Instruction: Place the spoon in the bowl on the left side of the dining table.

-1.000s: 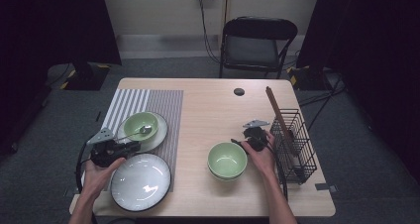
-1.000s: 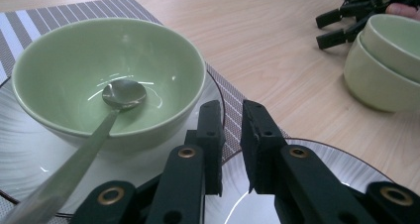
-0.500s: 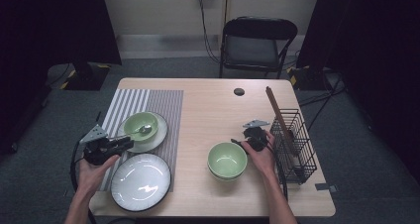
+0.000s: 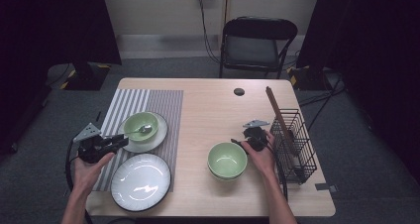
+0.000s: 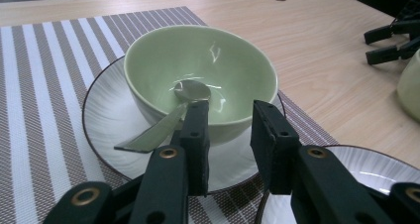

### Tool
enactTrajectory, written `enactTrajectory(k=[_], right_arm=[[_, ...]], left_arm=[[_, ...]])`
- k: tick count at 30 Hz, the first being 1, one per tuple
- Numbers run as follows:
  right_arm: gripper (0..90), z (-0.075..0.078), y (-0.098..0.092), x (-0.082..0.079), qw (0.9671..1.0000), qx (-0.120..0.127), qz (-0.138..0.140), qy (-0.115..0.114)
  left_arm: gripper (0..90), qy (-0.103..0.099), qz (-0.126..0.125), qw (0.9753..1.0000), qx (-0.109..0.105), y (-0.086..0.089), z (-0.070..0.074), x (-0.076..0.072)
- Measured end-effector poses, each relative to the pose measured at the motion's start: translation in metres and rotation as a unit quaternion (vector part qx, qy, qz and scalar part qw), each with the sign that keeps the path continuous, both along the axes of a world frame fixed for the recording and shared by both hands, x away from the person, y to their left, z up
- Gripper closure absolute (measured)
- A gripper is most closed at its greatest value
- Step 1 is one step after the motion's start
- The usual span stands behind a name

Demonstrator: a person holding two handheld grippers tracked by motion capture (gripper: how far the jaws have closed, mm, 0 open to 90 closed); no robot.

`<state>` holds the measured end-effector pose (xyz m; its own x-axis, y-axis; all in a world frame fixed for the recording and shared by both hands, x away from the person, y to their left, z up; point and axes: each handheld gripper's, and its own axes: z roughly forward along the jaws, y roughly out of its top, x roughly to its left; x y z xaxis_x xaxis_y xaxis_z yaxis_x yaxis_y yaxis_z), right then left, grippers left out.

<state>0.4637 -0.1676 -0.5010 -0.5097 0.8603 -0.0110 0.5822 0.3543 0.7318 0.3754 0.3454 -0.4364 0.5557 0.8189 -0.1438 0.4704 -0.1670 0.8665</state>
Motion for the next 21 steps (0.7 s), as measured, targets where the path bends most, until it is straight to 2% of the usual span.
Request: enactTrajectory(k=[1,2,3,6,7,8,13,17,19,21], right_arm=[[13.5,0.0,0.0,0.0,1.0,0.0,0.0,0.0],[13.5,0.0,0.0,0.0,1.0,0.0,0.0,0.0],[13.5,0.0,0.0,0.0,1.0,0.0,0.0,0.0],[13.4,0.0,0.0,0.0,1.0,0.0,0.0,0.0],[13.4,0.0,0.0,0.0,1.0,0.0,0.0,0.0],[13.4,0.0,0.0,0.0,1.0,0.0,0.0,0.0],[13.4,0.0,0.0,0.0,1.0,0.0,0.0,0.0],[13.4,0.0,0.0,0.0,1.0,0.0,0.0,0.0],[13.4,0.0,0.0,0.0,1.0,0.0,0.0,0.0],[13.4,0.0,0.0,-0.0001,1.0,0.0,0.0,0.0]], left_arm=[[67.5,0.003,-0.005,0.9999,-0.01,0.0009,-0.0004,-0.0001],[66.6,0.001,-0.001,1.0,-0.007,0.0016,-0.0003,-0.0001],[65.9,0.0,0.005,1.0,0.004,0.002,0.0001,-0.0002],[64.1,0.004,0.016,0.9998,0.014,0.002,-0.0011,0.0008],[61.4,0.006,0.018,0.9994,0.03,0.0001,-0.0017,0.0012],[60.8,0.006,0.011,0.9998,0.016,-0.0002,-0.0022,0.0015],[59.4,0.003,0.023,0.9996,0.013,-0.001,-0.0015,0.0034],[57.2,0.005,0.029,0.9994,0.021,0.0019,-0.0007,0.005],[54.8,-0.001,0.027,0.9994,0.019,0.0014,0.0008,0.0041],[53.8,-0.004,0.027,0.9992,0.028,0.0011,0.0025,0.0048]])
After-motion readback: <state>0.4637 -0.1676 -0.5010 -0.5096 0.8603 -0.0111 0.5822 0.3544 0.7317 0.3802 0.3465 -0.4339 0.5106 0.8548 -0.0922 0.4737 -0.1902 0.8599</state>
